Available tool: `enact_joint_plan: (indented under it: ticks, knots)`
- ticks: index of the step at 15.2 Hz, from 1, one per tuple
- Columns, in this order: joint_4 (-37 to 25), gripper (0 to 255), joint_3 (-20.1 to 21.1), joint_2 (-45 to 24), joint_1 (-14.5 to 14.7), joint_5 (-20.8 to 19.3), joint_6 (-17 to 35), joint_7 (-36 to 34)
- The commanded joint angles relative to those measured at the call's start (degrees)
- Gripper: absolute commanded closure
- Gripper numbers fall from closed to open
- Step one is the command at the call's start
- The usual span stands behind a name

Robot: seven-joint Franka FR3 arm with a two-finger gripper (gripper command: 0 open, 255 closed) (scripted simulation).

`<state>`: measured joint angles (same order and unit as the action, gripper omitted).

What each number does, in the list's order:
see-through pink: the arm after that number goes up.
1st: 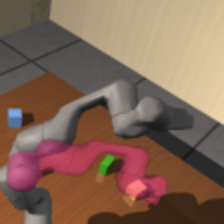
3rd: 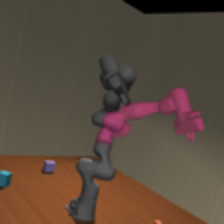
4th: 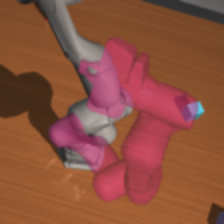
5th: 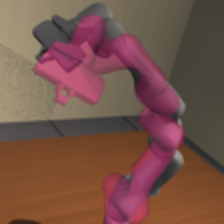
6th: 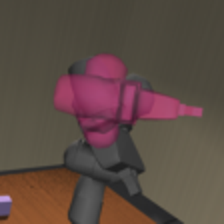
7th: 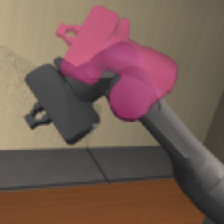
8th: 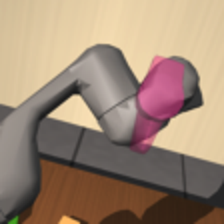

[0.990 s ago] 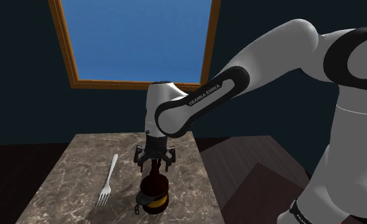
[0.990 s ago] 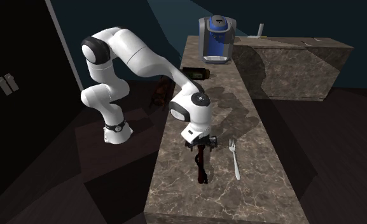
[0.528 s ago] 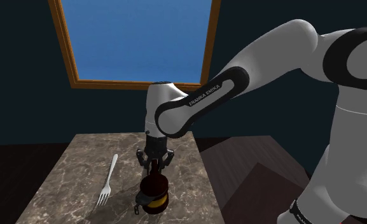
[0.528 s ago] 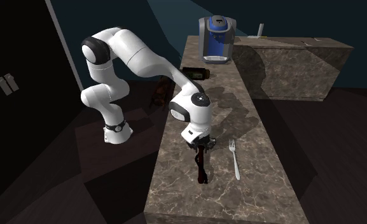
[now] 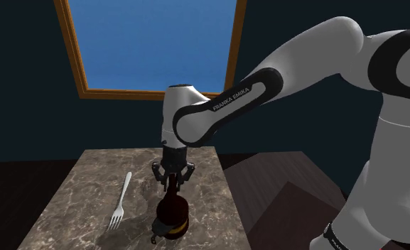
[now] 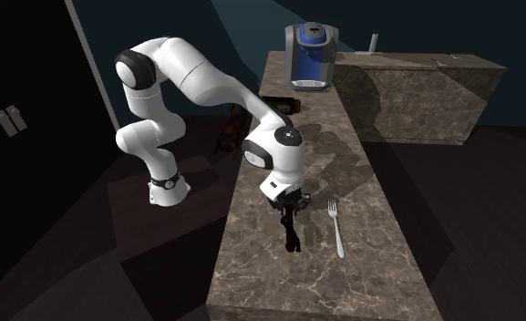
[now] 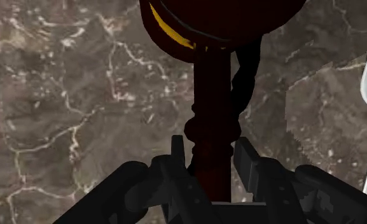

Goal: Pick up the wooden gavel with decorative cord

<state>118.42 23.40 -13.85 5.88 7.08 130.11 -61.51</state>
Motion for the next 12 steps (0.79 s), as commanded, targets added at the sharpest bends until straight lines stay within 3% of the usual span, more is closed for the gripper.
enact_joint_plan:
  ticks: [1,12]
  knots:
    - [-0.3,255,0.1,1.2,-0.2,0.4,-1.5,0.1]
    - [-3.2,255,0.4,5.0,-0.7,1.5,-7.9,0.0]
